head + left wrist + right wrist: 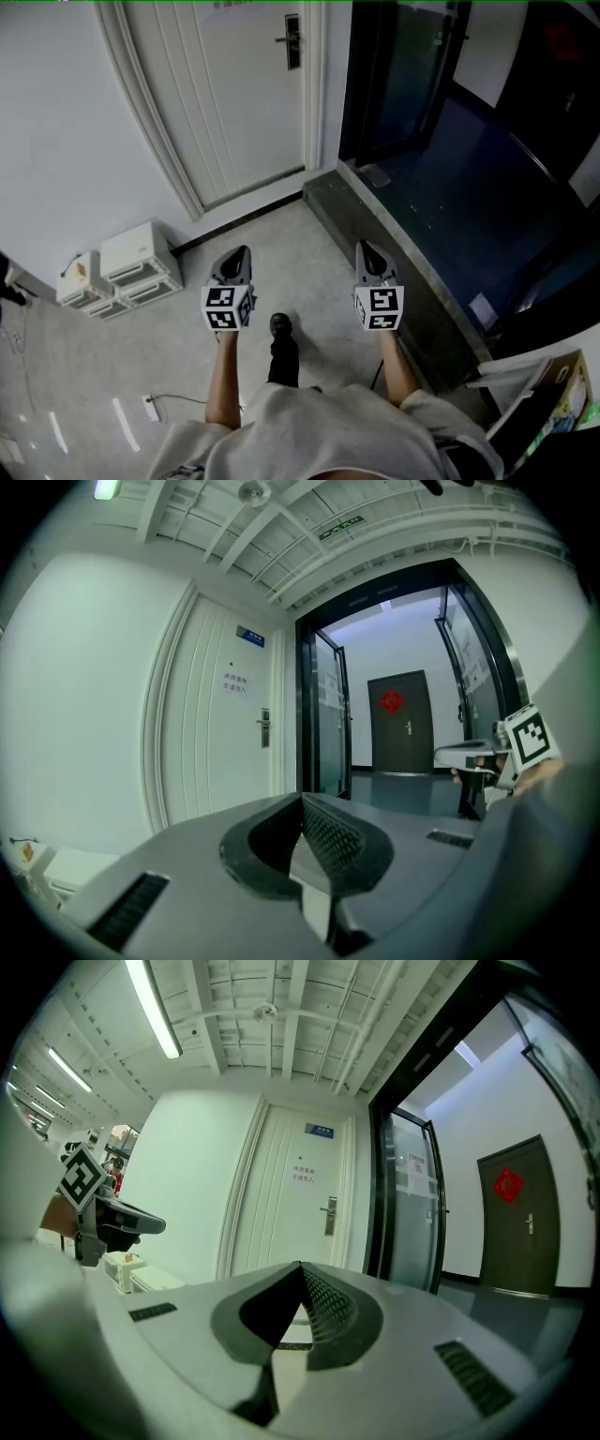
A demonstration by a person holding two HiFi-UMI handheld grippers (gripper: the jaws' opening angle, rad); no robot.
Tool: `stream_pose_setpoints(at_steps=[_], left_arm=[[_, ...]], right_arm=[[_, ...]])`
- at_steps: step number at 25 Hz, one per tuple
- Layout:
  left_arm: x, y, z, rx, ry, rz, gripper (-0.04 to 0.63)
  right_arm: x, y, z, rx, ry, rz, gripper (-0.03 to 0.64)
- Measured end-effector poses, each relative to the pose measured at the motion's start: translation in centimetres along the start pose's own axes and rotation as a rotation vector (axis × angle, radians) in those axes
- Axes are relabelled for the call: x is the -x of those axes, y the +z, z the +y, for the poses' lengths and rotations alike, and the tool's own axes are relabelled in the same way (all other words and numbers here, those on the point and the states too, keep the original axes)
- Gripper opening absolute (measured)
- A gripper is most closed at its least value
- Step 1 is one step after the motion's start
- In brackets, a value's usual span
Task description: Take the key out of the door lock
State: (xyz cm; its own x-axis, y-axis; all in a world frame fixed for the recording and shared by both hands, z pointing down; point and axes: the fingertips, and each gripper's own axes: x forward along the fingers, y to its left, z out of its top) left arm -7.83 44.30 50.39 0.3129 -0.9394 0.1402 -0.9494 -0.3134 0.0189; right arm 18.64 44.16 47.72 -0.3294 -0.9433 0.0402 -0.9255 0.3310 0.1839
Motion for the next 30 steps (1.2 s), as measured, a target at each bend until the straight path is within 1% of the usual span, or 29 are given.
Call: stream_pose_setpoints(at_steps=[4, 7, 11, 15, 18, 24, 30], left_arm=[[-4.0, 0.2, 1.7, -0.002, -0.019, -0.003, 0.018], [-7.5, 0.7, 4.2, -0.005, -0.027, -0.018, 0.018], [-12.9, 2.1, 7.8, 0.009, -0.036, -0.031, 0.018], [-18.2, 4.0, 10.9, 0.006, -0.064, -0.043, 0.018], [-22.0, 5.3, 13.3, 0.013, -0.081, -0.050, 0.018], [-28.5, 7.1, 17.8, 0.007, -0.099, -0.053, 0.018], [-33.6, 8.6, 21.8, -0.005, -0.109, -0.066, 0.018]], right_arm=[[-4.1, -0.4, -0.8, 0.004, -0.014, 0.008, 0.023], [-8.1, 0.3, -0.9, 0.017, -0.019, -0.008, 0.023], [-14.0, 0.9, -1.4, 0.038, -0.031, 0.004, 0.023], [-20.3, 2.5, -1.5, 0.047, -0.043, -0.010, 0.023], [-24.7, 3.3, -1.7, 0.058, -0.049, 0.000, 0.023], [-32.2, 4.3, -2.1, 0.073, -0.065, 0.007, 0.023], [-38.7, 4.9, -2.5, 0.077, -0.075, -0.003, 0.023]])
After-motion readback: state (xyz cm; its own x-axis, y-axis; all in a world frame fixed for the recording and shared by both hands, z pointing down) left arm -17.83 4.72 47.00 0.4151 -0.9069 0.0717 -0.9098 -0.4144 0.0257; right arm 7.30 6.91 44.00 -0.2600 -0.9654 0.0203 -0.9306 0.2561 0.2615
